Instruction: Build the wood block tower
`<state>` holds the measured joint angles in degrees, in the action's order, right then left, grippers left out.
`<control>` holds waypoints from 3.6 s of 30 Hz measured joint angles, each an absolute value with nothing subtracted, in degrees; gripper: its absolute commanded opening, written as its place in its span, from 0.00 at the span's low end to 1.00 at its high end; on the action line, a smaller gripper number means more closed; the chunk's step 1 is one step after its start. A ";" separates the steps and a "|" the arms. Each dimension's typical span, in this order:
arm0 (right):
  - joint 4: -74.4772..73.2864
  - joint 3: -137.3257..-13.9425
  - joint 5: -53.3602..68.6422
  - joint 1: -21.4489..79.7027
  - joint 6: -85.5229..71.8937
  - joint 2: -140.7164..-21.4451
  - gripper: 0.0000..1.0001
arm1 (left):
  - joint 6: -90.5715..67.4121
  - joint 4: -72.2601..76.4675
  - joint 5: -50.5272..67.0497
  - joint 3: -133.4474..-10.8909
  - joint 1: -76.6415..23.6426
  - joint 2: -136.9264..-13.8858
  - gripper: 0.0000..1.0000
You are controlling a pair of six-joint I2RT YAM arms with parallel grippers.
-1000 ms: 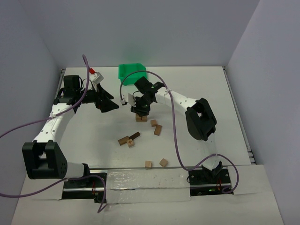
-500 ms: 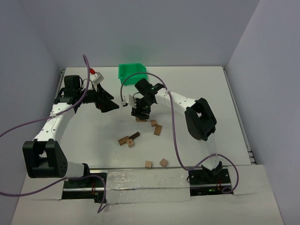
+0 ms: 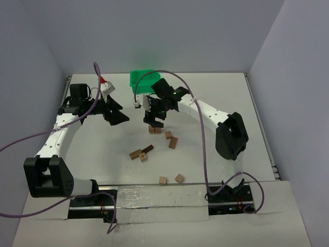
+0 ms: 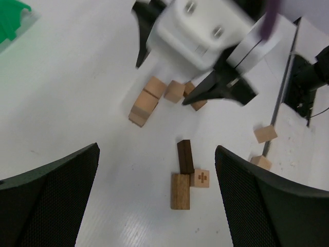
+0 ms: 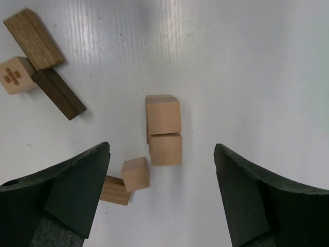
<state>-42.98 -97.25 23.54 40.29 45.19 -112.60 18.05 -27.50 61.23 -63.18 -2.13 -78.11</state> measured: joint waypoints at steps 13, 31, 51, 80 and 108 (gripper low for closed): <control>-39.23 -89.56 25.44 32.73 34.83 -91.31 0.93 | 36.63 -37.40 44.80 -50.51 -4.39 -75.13 0.80; -30.63 -63.83 27.27 19.21 25.52 -75.47 0.94 | 34.04 -31.36 28.27 -41.79 -24.70 -81.56 0.67; -29.47 -63.29 28.09 18.25 25.34 -75.46 0.94 | 31.00 -22.29 20.83 -38.44 -28.40 -81.34 0.41; -28.58 -56.72 31.67 10.39 26.23 -73.23 0.94 | 56.79 -46.16 34.31 -73.22 -18.28 -89.93 0.00; -26.11 -56.62 34.12 8.95 24.29 -73.23 0.95 | 60.68 -55.45 38.98 -92.23 -25.74 -109.23 0.12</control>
